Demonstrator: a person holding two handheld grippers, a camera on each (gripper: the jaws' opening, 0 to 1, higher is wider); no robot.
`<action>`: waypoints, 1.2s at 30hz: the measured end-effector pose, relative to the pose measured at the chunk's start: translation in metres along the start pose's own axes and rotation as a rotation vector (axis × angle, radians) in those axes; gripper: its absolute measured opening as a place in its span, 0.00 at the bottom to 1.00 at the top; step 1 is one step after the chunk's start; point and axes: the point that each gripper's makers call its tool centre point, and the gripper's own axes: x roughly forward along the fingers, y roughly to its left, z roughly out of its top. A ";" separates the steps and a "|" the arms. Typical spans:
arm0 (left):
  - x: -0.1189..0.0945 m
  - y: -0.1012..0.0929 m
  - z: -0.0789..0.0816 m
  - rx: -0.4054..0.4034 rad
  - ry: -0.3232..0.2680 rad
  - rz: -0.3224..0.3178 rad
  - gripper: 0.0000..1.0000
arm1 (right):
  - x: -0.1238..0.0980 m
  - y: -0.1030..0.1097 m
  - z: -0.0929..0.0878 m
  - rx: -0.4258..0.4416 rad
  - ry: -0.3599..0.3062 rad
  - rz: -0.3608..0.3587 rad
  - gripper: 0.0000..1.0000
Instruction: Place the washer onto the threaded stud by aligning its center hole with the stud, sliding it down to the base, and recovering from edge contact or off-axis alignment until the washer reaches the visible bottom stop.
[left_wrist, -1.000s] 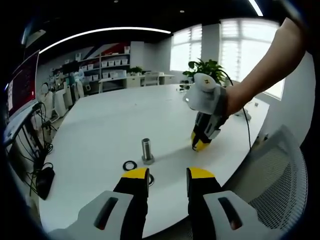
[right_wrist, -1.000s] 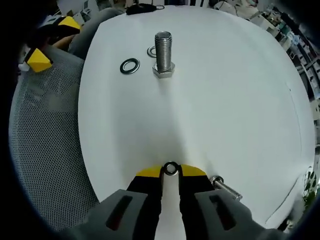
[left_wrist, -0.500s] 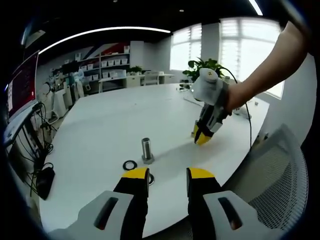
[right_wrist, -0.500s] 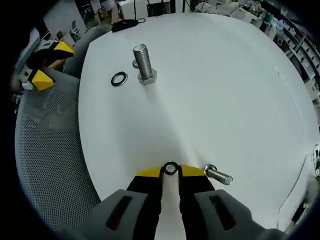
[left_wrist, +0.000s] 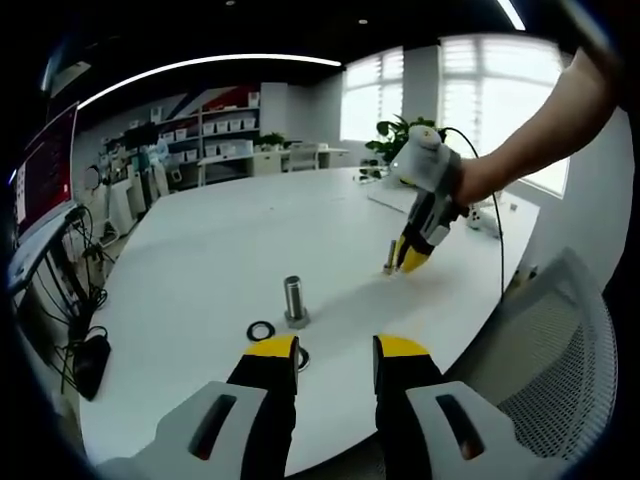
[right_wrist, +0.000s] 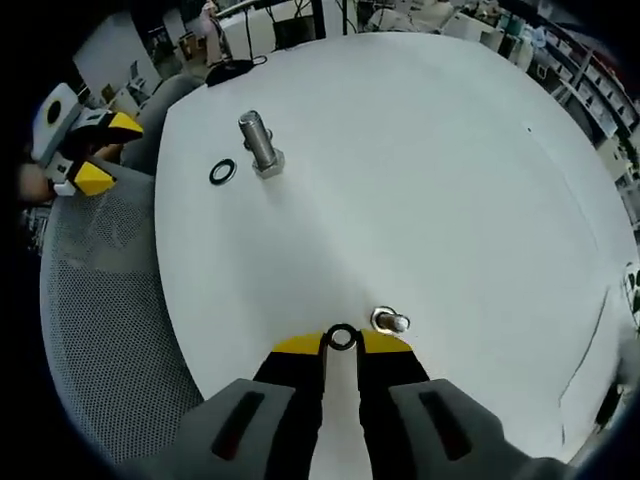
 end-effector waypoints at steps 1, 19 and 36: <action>0.000 0.000 0.000 0.001 0.000 0.000 0.28 | -0.001 -0.002 -0.001 -0.001 0.001 -0.003 0.14; 0.000 0.001 0.001 0.000 -0.002 0.008 0.28 | -0.029 -0.017 0.007 0.000 -0.047 -0.028 0.14; 0.001 0.002 0.000 0.003 0.000 0.013 0.27 | -0.034 -0.020 0.023 -0.072 -0.060 -0.045 0.14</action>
